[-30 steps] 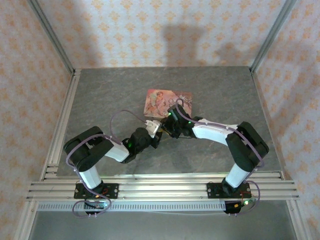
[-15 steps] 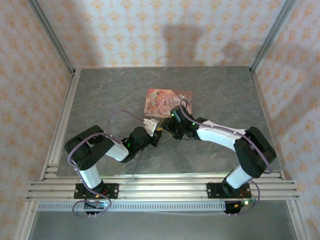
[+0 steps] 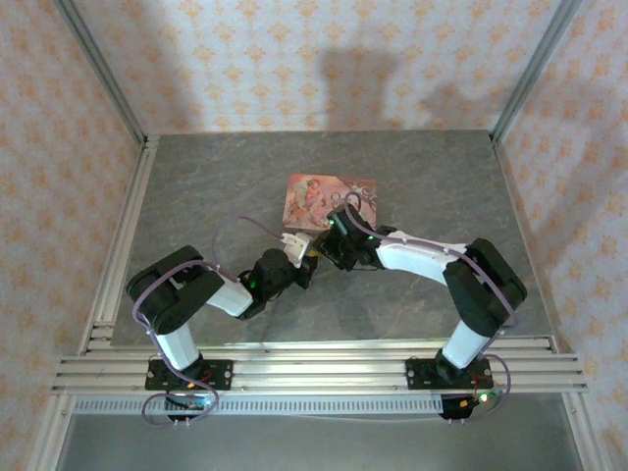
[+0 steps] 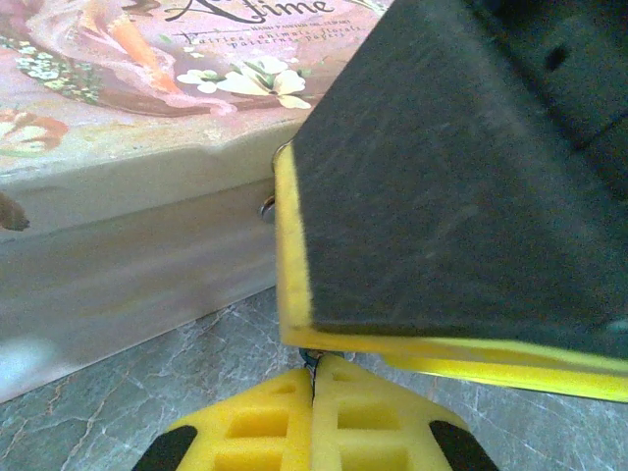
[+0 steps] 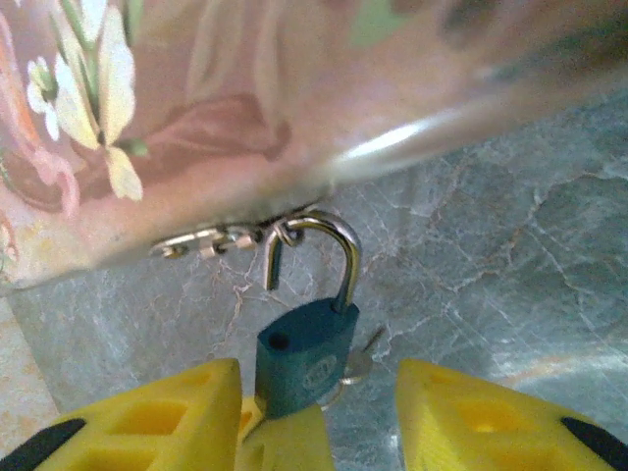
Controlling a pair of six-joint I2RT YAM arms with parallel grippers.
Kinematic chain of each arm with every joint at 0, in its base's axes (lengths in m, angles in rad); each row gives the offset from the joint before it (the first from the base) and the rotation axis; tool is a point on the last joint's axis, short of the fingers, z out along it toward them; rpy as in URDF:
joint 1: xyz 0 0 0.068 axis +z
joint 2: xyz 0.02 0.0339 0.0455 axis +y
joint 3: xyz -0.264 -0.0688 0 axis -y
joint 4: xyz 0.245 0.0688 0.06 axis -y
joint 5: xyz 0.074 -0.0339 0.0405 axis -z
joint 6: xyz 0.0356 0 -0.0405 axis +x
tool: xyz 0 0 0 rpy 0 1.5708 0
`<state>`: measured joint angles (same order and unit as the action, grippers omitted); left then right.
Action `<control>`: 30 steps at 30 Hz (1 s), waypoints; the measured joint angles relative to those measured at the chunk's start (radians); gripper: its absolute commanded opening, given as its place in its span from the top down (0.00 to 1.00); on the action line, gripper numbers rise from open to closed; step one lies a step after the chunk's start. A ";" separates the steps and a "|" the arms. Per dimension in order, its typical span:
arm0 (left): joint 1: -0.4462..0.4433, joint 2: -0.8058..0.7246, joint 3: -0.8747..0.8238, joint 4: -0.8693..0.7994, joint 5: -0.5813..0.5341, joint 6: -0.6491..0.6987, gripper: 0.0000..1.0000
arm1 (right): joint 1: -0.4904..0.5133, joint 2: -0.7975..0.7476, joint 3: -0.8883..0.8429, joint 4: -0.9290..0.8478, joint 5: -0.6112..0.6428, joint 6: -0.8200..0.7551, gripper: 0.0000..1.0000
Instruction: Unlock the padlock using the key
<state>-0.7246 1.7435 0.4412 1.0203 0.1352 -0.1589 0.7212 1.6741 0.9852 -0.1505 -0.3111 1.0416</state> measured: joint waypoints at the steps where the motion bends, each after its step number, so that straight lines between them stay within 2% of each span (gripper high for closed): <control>1: 0.000 0.000 0.000 -0.001 0.000 0.002 1.00 | 0.000 0.007 0.006 0.000 0.000 -0.001 0.64; 9: 0.000 -0.005 0.001 -0.029 0.007 0.013 1.00 | 0.001 0.023 0.032 -0.025 0.005 -0.024 0.91; 13: 0.000 -0.007 0.001 -0.038 0.011 0.029 1.00 | 0.003 0.024 0.038 -0.036 0.005 -0.024 0.99; 17: 0.000 -0.010 0.001 -0.045 0.010 0.033 1.00 | 0.003 0.031 0.044 -0.041 0.004 -0.025 1.00; 21: 0.000 -0.034 0.001 -0.073 0.011 0.039 0.75 | 0.004 0.031 0.043 -0.040 0.006 -0.025 1.00; 24: 0.000 -0.075 0.001 -0.095 0.018 0.037 0.63 | 0.000 0.031 0.035 -0.036 0.008 -0.035 1.00; 30: 0.000 -0.161 -0.024 -0.121 0.013 0.025 0.60 | -0.042 0.029 0.035 -0.064 0.008 -0.137 1.00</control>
<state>-0.7250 1.5829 0.4168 0.8997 0.1482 -0.1337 0.6796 1.7027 1.0206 -0.2146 -0.3027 0.9047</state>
